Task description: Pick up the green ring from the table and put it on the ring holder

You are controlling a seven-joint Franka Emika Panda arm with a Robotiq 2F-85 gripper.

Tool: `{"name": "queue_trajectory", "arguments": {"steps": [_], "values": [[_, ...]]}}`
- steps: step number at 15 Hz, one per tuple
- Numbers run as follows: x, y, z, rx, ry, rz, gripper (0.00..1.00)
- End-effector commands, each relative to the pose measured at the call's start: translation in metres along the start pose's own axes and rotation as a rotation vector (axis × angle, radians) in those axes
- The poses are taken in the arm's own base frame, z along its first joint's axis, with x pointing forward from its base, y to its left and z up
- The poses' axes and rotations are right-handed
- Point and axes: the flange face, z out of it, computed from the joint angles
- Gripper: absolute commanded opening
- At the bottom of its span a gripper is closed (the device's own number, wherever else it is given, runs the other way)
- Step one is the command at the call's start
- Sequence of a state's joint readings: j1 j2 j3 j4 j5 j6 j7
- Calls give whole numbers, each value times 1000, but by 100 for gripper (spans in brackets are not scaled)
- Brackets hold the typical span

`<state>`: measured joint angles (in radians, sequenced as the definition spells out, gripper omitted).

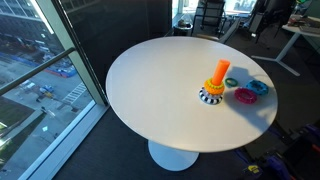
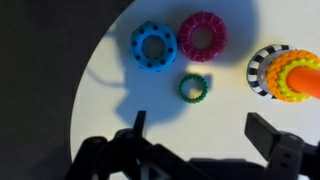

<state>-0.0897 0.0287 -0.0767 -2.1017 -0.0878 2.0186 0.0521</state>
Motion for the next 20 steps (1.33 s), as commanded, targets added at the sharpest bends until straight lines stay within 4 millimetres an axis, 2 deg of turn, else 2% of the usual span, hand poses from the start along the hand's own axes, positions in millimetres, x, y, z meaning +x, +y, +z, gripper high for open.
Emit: {"name": "queue_trajectory", "arguments": {"steps": [1, 7, 11, 15, 20], "values": [[16, 8, 25, 29, -54, -1, 100], [32, 3, 86, 75, -120, 7, 100], [40, -6, 120, 63, -108, 25, 100], [44, -12, 146, 60, -59, 34, 100], [43, -19, 167, 74, -17, 38, 100]]}}
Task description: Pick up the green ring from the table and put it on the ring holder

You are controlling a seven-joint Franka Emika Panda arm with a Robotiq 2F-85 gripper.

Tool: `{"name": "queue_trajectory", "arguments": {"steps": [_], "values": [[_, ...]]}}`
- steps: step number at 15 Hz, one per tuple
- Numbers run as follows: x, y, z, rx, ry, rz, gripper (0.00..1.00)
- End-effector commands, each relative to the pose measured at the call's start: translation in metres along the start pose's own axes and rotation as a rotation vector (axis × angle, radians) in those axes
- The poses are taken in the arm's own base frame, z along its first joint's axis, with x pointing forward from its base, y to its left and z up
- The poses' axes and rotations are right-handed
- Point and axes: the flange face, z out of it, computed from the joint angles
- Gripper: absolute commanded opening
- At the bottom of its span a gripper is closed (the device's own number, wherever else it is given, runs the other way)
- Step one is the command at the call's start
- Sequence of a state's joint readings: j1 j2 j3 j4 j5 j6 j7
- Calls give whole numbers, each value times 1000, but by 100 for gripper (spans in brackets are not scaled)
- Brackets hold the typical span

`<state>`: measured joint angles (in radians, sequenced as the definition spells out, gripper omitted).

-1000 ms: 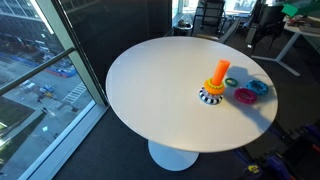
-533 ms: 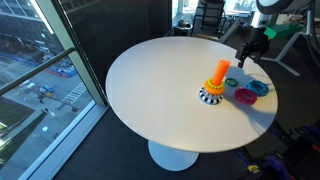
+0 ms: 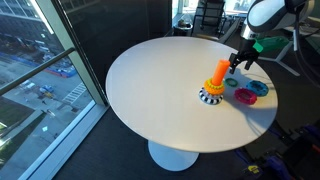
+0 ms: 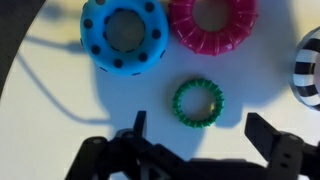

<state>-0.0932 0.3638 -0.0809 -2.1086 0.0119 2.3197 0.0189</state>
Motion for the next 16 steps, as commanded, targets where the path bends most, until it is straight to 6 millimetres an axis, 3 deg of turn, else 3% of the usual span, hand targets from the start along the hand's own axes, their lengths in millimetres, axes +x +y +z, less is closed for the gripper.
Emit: {"name": "queue_trajectory", "arguments": {"steps": [1, 16], "values": [[-2, -4, 9, 15, 34, 21, 100], [-4, -14, 49, 36, 78, 47, 100]]}}
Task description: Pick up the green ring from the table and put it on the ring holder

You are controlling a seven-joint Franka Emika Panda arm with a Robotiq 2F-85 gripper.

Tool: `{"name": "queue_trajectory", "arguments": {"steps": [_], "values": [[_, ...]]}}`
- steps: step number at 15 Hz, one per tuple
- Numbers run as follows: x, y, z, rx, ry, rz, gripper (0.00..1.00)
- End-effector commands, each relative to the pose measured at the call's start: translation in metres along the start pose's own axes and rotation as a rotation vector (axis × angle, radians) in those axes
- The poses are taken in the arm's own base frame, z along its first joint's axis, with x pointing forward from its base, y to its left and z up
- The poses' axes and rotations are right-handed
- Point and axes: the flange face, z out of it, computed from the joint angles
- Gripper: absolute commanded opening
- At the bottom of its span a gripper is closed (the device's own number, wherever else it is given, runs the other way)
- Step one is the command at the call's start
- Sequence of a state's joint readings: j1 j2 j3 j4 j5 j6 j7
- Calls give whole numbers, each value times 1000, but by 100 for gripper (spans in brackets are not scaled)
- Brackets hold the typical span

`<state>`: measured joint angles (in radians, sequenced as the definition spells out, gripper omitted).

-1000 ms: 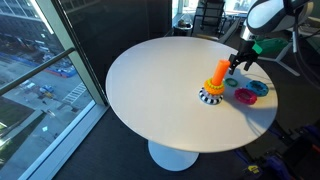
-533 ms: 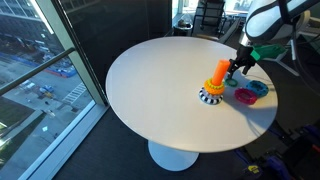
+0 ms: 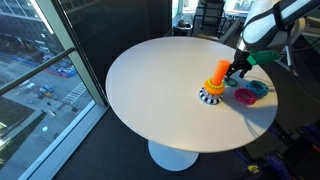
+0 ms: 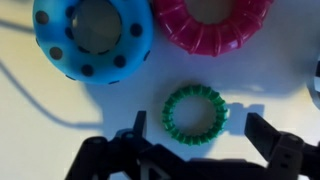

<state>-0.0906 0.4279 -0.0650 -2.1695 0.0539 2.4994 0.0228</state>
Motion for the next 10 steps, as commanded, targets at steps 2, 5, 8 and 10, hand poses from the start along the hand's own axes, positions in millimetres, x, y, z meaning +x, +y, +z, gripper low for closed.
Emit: {"name": "queue_trajectory", "arguments": {"steps": [2, 5, 8, 10], "values": [[1, -4, 6, 6, 35, 35, 100], [2, -5, 10, 3, 42, 45, 100], [3, -6, 13, 1, 48, 55, 100], [3, -6, 15, 0, 47, 60, 100]]}}
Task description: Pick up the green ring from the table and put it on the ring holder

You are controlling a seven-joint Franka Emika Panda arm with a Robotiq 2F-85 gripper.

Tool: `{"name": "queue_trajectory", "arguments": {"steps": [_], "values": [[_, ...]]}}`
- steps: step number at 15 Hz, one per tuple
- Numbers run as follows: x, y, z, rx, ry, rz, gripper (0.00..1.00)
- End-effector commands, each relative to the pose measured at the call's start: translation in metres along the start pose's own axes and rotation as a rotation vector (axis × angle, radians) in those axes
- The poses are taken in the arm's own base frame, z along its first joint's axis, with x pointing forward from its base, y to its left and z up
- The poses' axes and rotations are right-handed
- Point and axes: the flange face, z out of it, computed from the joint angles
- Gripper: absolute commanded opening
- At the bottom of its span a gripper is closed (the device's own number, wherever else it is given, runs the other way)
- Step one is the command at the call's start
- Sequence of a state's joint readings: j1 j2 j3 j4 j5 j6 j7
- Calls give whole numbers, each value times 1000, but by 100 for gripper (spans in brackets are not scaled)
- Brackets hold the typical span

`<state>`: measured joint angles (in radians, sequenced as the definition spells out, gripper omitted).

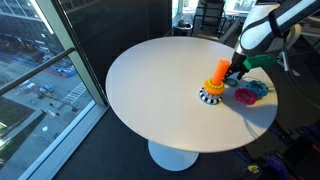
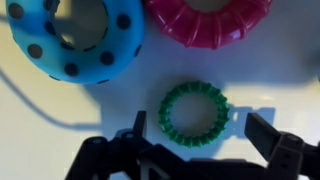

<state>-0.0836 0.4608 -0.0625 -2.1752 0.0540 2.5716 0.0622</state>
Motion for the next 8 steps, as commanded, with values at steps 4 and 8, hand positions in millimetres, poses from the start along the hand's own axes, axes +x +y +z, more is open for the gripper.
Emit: {"name": "queue_trajectory", "arguments": {"steps": [4, 8], "values": [[1, -2, 4, 0, 9, 41, 100], [2, -1, 3, 4, 9, 55, 72]]}}
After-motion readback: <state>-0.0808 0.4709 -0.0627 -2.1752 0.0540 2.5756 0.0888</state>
